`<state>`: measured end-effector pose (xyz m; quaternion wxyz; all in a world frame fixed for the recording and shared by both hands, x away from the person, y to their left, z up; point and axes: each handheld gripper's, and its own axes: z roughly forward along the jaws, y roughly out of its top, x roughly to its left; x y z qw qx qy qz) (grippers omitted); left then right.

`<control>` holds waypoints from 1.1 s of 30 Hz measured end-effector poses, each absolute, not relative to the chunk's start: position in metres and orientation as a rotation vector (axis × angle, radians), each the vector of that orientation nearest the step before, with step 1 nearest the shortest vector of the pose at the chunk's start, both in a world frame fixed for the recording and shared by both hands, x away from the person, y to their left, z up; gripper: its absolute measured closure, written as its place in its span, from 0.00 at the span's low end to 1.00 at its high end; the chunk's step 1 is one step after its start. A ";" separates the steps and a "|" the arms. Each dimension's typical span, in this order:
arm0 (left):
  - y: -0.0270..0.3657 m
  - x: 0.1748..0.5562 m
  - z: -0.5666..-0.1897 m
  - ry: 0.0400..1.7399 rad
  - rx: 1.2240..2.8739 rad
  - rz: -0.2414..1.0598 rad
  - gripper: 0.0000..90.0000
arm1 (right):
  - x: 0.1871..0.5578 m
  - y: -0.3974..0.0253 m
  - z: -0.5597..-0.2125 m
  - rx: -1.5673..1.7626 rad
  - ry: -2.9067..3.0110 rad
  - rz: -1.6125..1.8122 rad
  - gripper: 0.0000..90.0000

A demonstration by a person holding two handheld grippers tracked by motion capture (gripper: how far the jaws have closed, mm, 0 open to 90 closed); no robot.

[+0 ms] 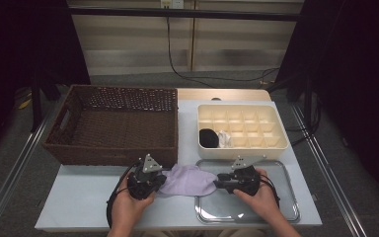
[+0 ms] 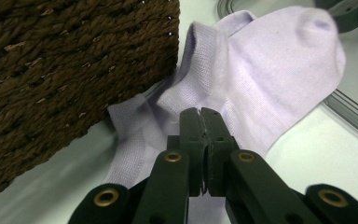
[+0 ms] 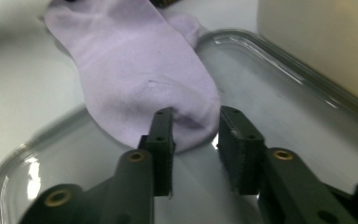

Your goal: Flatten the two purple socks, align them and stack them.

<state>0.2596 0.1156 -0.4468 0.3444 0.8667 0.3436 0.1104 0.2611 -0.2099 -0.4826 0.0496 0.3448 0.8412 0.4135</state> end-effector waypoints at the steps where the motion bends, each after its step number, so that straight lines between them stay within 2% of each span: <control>1: 0.117 0.259 -0.446 0.892 2.252 0.283 0.98 | 0.262 -0.209 -0.483 1.029 2.578 1.255 0.90; 3: 0.120 0.258 -0.444 0.895 2.239 0.291 0.98 | 0.263 -0.206 -0.482 1.014 2.591 1.235 0.99; 5: 0.123 0.256 -0.442 0.903 2.232 0.297 0.98 | 0.265 -0.204 -0.481 1.019 2.600 1.224 1.00; 14: 0.135 0.250 -0.444 0.947 2.230 0.308 0.98 | 0.271 -0.194 -0.467 0.943 2.557 1.262 1.00; 19: 0.143 0.252 -0.455 1.034 2.247 0.245 0.97 | 0.276 -0.182 -0.471 0.888 2.593 1.234 1.00; 22: 0.146 0.253 -0.454 1.029 2.237 0.300 0.88 | 0.276 -0.181 -0.475 0.880 2.612 1.233 1.00; 28: 0.141 0.263 -0.455 0.962 2.248 0.366 0.78 | 0.277 -0.185 -0.476 0.892 2.603 1.251 1.00; 31: 0.137 0.268 -0.461 0.963 2.258 0.325 0.80 | 0.276 -0.183 -0.479 0.890 2.614 1.240 1.00; 33: 0.135 0.270 -0.462 0.954 2.275 0.304 0.84 | 0.276 -0.183 -0.481 0.894 2.614 1.231 1.00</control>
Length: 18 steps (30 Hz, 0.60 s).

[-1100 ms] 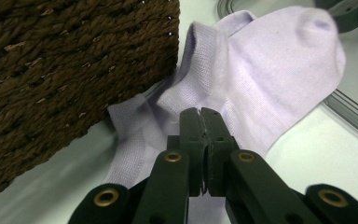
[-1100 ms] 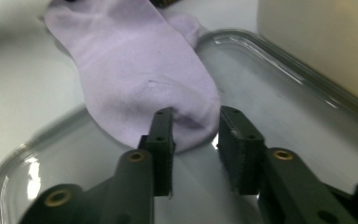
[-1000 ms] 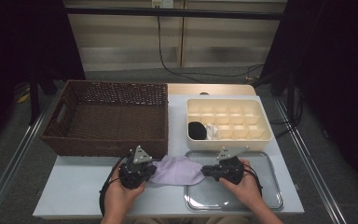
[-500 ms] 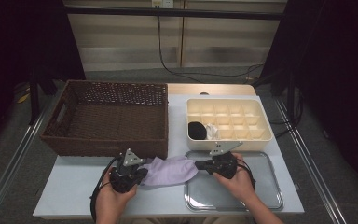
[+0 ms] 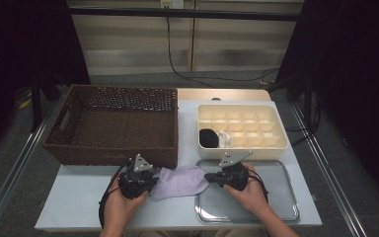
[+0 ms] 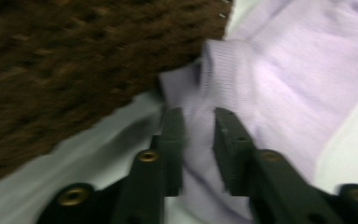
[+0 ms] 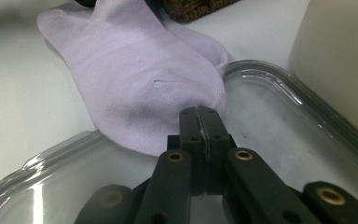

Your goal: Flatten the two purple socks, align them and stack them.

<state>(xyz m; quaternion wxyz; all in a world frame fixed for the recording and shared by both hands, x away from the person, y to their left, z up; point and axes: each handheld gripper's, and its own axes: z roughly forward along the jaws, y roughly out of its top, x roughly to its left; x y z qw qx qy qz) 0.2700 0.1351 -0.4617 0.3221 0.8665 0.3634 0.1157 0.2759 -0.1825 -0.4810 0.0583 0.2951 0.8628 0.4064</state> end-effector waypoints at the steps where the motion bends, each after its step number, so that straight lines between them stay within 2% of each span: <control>1: 0.134 0.271 -0.463 0.951 2.284 0.312 0.85 | 0.276 -0.182 -0.481 0.896 2.614 1.236 1.00; 7: 0.129 0.269 -0.462 0.981 2.320 0.306 0.99 | 0.276 -0.183 -0.482 0.909 2.609 1.250 1.00; 18: 0.152 0.263 -0.443 1.024 2.240 0.342 1.00 | 0.276 -0.181 -0.470 0.868 2.569 1.307 1.00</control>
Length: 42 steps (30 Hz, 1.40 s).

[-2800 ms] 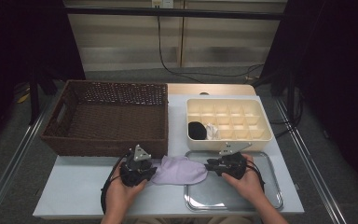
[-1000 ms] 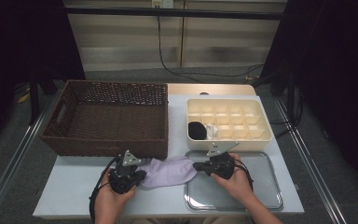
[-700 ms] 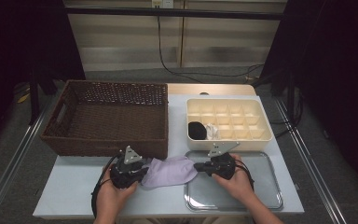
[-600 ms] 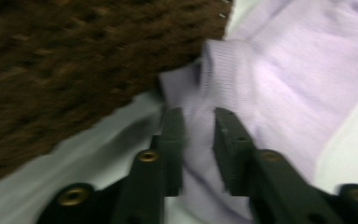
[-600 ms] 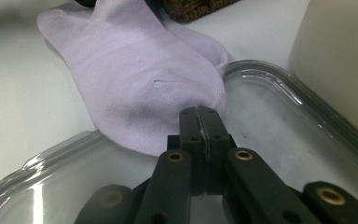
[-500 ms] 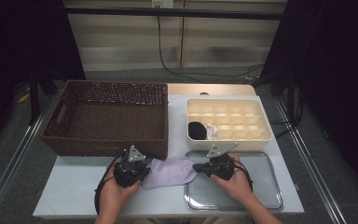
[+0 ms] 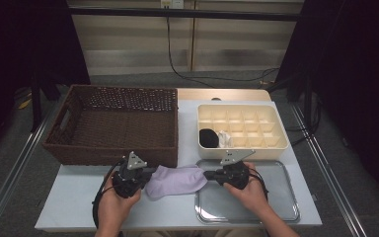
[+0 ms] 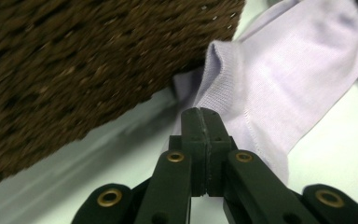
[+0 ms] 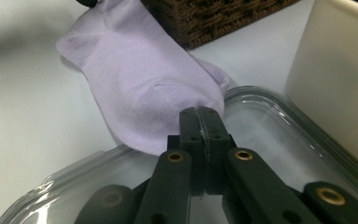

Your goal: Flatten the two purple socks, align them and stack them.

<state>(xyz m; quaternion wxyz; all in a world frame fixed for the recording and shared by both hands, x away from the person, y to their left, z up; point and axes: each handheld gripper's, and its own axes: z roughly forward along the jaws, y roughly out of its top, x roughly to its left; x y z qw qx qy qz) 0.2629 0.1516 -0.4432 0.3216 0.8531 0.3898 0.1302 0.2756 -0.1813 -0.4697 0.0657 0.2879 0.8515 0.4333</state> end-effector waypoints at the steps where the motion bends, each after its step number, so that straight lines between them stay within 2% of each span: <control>1: 0.153 0.262 -0.444 1.033 2.242 0.334 1.00 | 0.276 -0.180 -0.470 0.868 2.570 1.310 1.00; 9: 0.157 0.262 -0.448 1.059 2.248 0.346 0.99 | 0.281 -0.175 -0.473 0.859 2.568 1.306 1.00; 15: 0.153 0.266 -0.451 1.015 2.240 0.378 0.83 | 0.283 -0.175 -0.482 0.863 2.603 1.277 1.00; 16: 0.150 0.267 -0.453 1.011 2.241 0.370 0.83 | 0.283 -0.174 -0.482 0.865 2.604 1.278 1.00; 22: 0.140 0.270 -0.459 0.979 2.285 0.356 0.83 | 0.283 -0.173 -0.482 0.857 2.602 1.262 1.00; 32: 0.131 0.271 -0.463 1.001 2.320 0.347 0.95 | 0.282 -0.173 -0.483 0.860 2.602 1.261 1.00; 42: 0.146 0.267 -0.446 1.036 2.232 0.359 0.96 | 0.279 -0.176 -0.471 0.846 2.571 1.302 1.00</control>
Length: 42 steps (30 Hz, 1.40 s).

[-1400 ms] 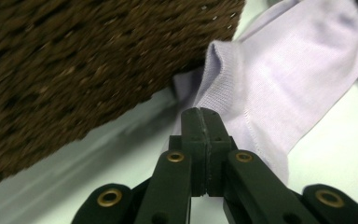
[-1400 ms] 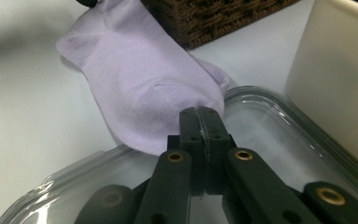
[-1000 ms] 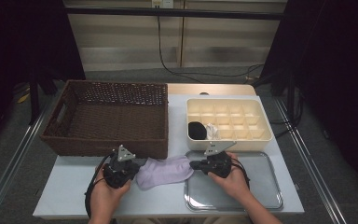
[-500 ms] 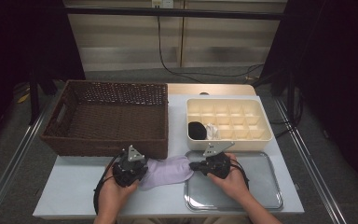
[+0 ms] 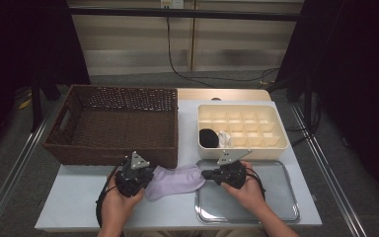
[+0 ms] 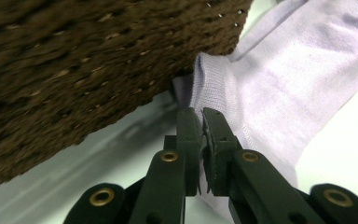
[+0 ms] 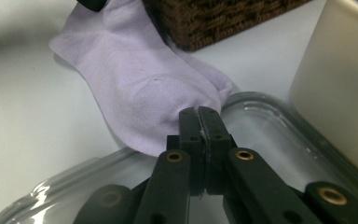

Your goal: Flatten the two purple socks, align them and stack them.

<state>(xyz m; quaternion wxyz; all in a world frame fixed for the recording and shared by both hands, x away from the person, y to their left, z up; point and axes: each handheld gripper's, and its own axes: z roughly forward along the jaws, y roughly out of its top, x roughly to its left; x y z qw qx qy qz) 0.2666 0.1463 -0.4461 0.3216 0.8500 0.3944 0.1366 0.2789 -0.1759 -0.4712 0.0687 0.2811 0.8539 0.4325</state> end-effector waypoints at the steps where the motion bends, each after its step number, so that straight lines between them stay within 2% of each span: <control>1: 0.148 0.266 -0.446 1.041 2.234 0.365 0.96 | 0.279 -0.176 -0.470 0.841 2.567 1.314 1.00; 9: 0.154 0.268 -0.449 1.091 2.198 0.356 0.96 | 0.286 -0.171 -0.457 0.825 2.542 1.345 1.00; 18: 0.152 0.269 -0.456 1.107 2.202 0.326 0.93 | 0.296 -0.165 -0.461 0.819 2.579 1.309 0.99; 23: 0.141 0.263 -0.445 1.009 2.185 0.345 0.93 | 0.292 -0.170 -0.468 0.837 2.592 1.301 0.99; 26: 0.135 0.264 -0.449 0.983 2.230 0.376 0.92 | 0.290 -0.172 -0.470 0.841 2.598 1.290 0.99; 36: 0.145 0.268 -0.450 1.057 2.218 0.352 0.96 | 0.287 -0.172 -0.472 0.837 2.589 1.300 0.99; 42: 0.150 0.267 -0.447 1.067 2.205 0.346 0.96 | 0.284 -0.175 -0.461 0.829 2.571 1.343 0.99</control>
